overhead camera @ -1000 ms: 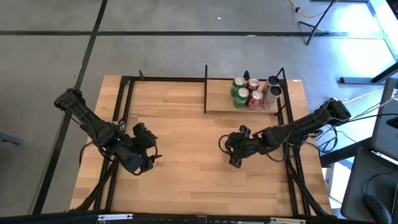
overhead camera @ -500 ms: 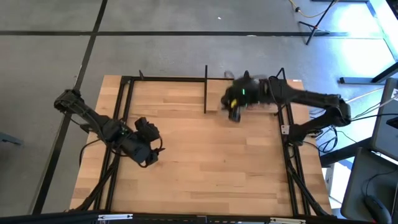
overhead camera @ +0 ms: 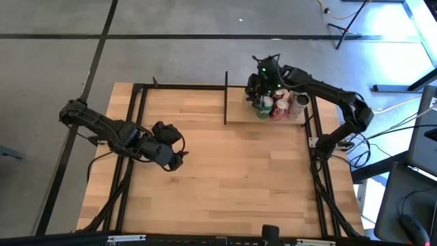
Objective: Place canned beverage on shelf
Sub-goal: Put the white yellow soda can on the shelf
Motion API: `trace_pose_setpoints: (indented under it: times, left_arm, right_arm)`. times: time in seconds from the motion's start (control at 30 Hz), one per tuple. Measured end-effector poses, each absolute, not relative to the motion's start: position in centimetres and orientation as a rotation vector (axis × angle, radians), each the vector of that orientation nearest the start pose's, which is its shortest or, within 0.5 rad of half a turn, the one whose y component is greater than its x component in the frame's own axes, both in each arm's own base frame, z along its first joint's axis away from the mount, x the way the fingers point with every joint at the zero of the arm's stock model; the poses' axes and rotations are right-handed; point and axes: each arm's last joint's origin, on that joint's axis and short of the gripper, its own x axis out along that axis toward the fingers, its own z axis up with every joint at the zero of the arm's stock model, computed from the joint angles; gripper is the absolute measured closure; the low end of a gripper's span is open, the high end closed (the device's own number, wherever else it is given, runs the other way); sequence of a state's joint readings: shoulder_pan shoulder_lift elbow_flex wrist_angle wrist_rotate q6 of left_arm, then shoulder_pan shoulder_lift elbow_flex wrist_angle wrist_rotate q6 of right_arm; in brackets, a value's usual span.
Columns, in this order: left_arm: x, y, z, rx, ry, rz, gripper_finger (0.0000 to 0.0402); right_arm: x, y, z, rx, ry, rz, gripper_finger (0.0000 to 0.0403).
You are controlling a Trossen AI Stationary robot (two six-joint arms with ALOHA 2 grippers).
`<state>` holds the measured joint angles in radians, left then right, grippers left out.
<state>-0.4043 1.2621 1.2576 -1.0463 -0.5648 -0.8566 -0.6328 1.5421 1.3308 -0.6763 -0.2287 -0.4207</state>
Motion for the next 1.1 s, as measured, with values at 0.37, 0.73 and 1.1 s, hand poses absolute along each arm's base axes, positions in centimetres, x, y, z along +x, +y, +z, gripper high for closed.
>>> trace_pose_setpoints:
  times: [0.37,0.73,1.1]
  left_arm:
    - [22.1,-7.1,33.5,-0.321,0.769,0.535,0.0052]
    - [22.1,-7.1,33.5,-0.322,0.768,0.535,0.0052]
    - [22.1,-7.1,33.5,-0.322,0.768,0.533,0.0052]
  right_arm:
    - [27.1,-20.5,28.3,-0.033,0.876,-0.172,0.0183]
    - [27.6,-20.9,28.0,-0.052,0.863,-0.181,0.0149]
    - [27.9,-21.3,28.8,-0.082,0.879,-0.239,0.0114]
